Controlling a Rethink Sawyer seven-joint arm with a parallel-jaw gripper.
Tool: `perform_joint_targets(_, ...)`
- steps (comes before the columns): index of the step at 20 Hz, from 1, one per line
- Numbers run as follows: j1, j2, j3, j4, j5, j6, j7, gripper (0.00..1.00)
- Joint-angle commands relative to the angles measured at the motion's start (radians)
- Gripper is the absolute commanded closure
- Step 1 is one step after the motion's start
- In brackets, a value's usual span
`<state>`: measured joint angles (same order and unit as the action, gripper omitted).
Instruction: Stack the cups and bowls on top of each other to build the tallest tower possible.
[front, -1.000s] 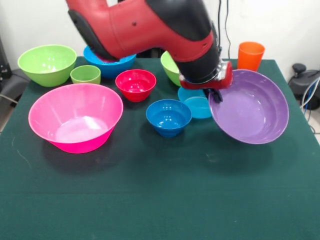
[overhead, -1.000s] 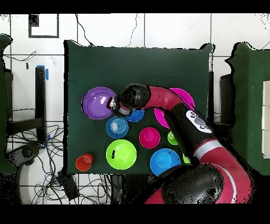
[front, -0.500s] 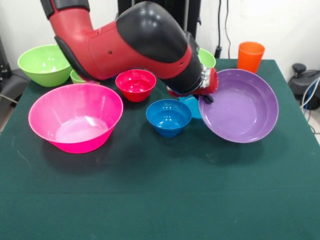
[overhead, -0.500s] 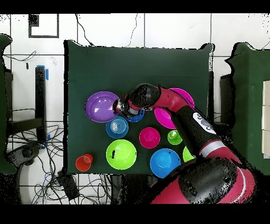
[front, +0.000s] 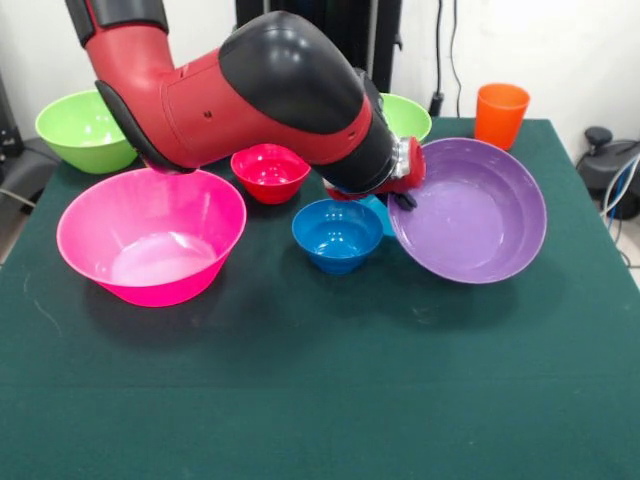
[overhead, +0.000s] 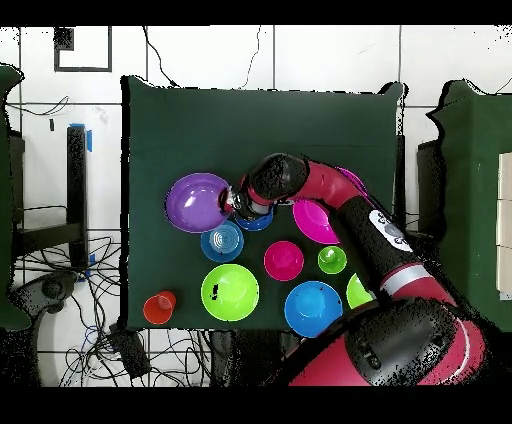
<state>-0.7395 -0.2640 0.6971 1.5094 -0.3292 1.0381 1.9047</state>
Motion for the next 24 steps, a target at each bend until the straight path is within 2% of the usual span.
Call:
perform_joint_targets(1,0.002,-0.004,0.081,-0.056,-0.038,0.064,-0.296,1.0)
perform_joint_targets(7,-0.028,0.011,0.14,-0.041,-0.055,0.018,-0.351,1.0)
perform_joint_targets(10,-0.03,-0.005,0.164,-0.057,-0.067,0.031,-0.374,1.0)
perform_joint_targets(16,-0.043,0.017,0.222,-0.104,-0.094,0.032,-0.452,1.0)
perform_joint_targets(24,-0.045,0.018,0.256,-0.163,-0.113,0.08,-0.531,1.0)
